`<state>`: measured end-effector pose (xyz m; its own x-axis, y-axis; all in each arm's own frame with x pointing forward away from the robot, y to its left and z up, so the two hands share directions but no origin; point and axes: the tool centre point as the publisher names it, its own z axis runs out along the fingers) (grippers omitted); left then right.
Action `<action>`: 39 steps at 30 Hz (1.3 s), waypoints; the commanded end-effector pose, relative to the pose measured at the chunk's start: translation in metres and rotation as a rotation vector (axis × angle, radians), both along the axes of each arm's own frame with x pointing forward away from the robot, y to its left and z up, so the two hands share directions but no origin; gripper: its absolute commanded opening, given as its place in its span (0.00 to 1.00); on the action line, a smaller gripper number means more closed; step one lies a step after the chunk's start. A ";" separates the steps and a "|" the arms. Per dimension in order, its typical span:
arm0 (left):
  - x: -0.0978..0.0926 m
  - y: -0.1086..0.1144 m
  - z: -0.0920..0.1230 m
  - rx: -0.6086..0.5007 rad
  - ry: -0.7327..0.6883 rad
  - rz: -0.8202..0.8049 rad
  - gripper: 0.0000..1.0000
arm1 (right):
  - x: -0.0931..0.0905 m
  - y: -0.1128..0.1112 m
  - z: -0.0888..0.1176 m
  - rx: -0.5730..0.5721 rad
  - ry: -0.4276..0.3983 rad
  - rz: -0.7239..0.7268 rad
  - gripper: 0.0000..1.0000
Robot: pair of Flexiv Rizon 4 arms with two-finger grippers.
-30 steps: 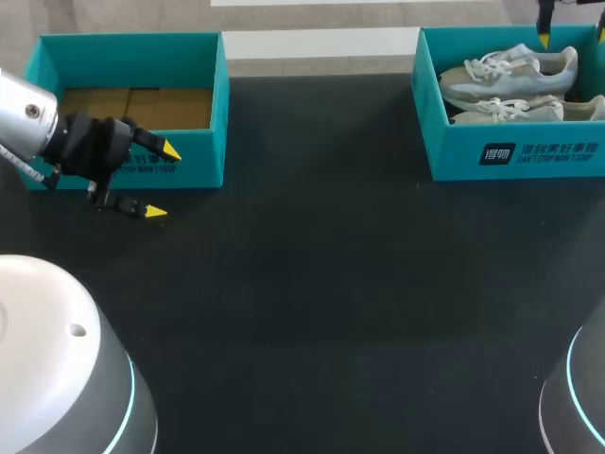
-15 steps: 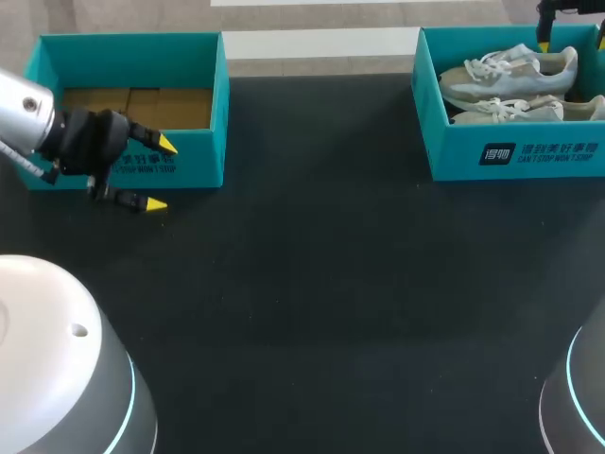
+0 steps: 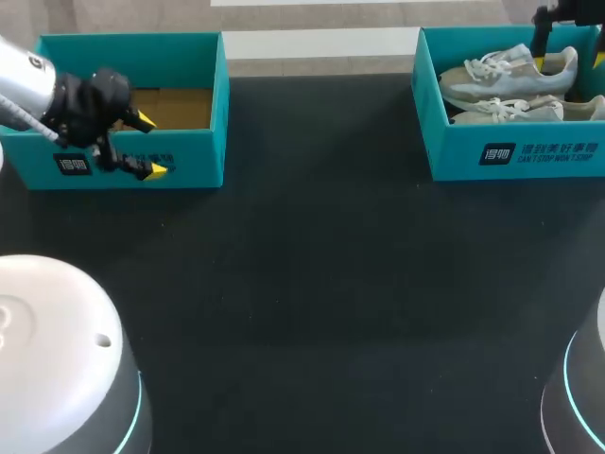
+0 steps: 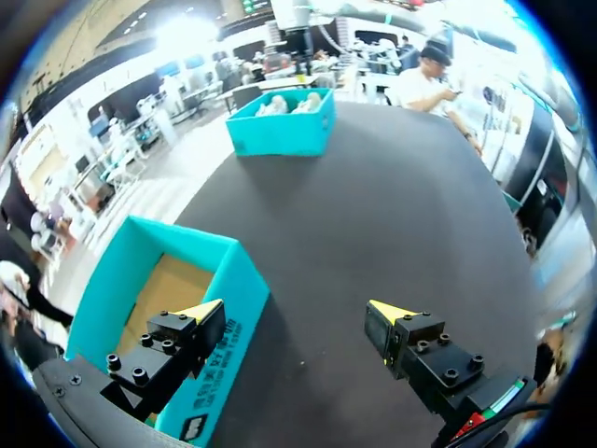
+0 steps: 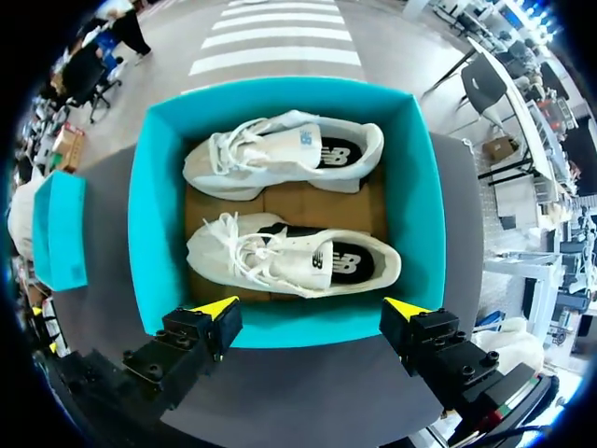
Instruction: Take the shoe out of the shoebox, open the shoe tongue, remove and reinsert the insole, then place the shoe into the shoebox
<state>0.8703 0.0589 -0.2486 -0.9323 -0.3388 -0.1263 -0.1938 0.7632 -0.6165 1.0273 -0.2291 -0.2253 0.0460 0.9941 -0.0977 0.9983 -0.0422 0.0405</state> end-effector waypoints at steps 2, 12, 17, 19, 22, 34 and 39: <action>-0.005 -0.006 0.000 0.050 0.106 0.336 1.00 | -0.024 0.003 0.002 -0.076 -0.012 0.020 1.00; -0.005 -0.004 -0.002 0.070 0.157 0.381 1.00 | -0.024 0.003 0.002 -0.076 -0.012 0.020 1.00; -0.006 0.010 0.007 0.070 0.277 0.531 1.00 | -0.031 0.008 0.000 -0.062 -0.011 0.028 1.00; -0.006 0.015 0.010 0.069 0.316 0.579 1.00 | -0.039 0.011 0.000 -0.066 -0.001 0.030 1.00; -0.006 0.019 0.014 0.065 0.352 0.637 1.00 | -0.052 0.014 0.000 -0.051 -0.002 0.003 1.00; -0.001 0.040 0.013 0.084 0.457 0.807 1.00 | -0.101 0.033 -0.010 0.014 -0.011 -0.049 1.00; 0.007 0.053 0.008 0.095 0.472 0.856 1.00 | -0.120 0.035 -0.015 0.028 0.011 -0.066 1.00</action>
<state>0.8697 0.1099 -0.2383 -0.3432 -0.9291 0.1379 -0.9086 0.2912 -0.2996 0.9200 -0.1926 -0.2381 0.1050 0.9912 -0.0799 0.9942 -0.1064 -0.0128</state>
